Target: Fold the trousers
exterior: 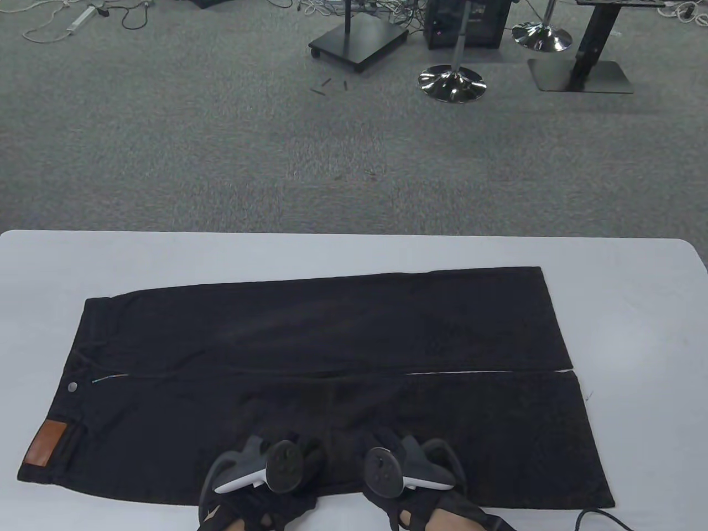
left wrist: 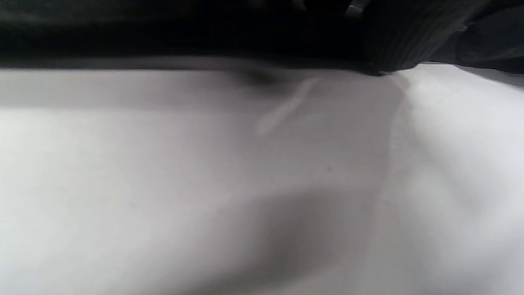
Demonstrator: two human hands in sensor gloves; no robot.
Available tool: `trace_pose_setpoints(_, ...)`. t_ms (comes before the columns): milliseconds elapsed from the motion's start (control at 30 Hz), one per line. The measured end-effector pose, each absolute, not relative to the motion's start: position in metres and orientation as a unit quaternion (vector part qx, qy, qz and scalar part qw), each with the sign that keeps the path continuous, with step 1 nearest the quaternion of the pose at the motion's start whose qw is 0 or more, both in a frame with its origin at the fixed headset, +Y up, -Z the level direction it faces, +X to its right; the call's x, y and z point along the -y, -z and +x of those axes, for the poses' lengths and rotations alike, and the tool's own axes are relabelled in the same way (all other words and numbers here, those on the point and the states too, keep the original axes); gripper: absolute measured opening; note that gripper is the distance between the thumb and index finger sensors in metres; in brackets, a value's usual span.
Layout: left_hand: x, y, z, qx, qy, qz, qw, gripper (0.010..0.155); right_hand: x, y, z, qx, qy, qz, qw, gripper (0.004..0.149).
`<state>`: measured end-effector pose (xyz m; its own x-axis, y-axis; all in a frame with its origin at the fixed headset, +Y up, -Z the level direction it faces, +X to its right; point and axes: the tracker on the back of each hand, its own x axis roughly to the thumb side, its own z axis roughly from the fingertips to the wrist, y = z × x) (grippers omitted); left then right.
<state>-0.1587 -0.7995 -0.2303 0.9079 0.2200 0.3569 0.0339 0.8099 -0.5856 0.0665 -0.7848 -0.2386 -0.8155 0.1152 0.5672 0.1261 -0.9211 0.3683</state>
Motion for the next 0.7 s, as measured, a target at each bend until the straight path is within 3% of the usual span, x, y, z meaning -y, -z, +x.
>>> trace_pose_setpoints(267, 0.799, 0.230, -0.158, 0.206, -0.048, -0.294, 0.932, 0.069, 0.782, 0.235, 0.060, 0.133, 0.939, -0.318, -0.005, 0.049)
trace_pose_setpoints(533, 0.799, 0.229, -0.156, 0.207, -0.037, -0.290, 0.934, 0.075, 0.773, 0.236, 0.058, 0.090, 0.938, -0.334, -0.010, 0.046)
trace_pose_setpoints(700, 0.790, 0.229, -0.155, 0.205, -0.035, -0.256, 0.944, 0.062, 0.767, 0.243, 0.064, 0.103, 0.937, -0.328, -0.057, 0.045)
